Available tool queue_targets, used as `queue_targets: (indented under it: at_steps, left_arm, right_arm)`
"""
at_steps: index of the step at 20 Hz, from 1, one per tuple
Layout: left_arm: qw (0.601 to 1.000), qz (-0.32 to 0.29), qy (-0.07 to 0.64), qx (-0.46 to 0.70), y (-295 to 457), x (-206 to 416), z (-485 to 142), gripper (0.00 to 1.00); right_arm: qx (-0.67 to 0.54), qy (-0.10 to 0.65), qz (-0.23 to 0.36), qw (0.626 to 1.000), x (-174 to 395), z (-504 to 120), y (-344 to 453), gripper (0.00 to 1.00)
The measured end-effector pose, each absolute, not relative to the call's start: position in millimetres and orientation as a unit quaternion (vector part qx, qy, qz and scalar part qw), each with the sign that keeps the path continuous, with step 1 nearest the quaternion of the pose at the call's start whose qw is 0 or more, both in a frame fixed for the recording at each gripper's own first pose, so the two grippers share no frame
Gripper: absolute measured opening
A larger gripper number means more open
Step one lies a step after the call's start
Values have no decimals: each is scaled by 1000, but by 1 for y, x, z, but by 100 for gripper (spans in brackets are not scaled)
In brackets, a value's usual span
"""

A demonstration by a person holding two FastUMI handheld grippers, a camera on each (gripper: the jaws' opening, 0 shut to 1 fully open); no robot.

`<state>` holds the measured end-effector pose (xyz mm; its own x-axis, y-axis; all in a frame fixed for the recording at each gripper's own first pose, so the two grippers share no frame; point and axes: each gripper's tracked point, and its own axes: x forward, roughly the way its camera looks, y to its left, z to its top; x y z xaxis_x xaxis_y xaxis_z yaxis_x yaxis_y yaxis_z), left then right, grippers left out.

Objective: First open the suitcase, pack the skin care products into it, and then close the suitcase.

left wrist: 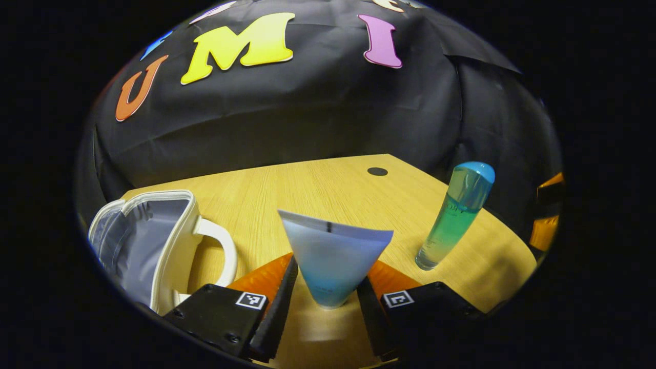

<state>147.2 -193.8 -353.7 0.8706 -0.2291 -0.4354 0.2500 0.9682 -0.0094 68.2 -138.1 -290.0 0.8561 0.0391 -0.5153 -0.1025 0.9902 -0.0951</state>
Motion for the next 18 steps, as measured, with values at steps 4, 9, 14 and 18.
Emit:
queue_targets:
  at_steps: [4, 9, 14, 18]
  left_arm:
    - [964, -115, 238, 14, -196, 150, -355, 52]
    - [960, -135, 245, -17, -192, 129, -316, 49]
    - [974, -122, 193, 8, -153, 101, -220, 48]
    - [984, -82, 160, 10, -112, 73, -149, 53]
  right_arm:
    - [-56, 261, 60, 962, 93, -291, -119, 80]
    - [-60, 250, 86, 963, 103, -289, -99, 80]
    - [-47, 252, 84, 963, 125, -307, -80, 80]
    - [-39, 255, 61, 964, 148, -324, -72, 79]
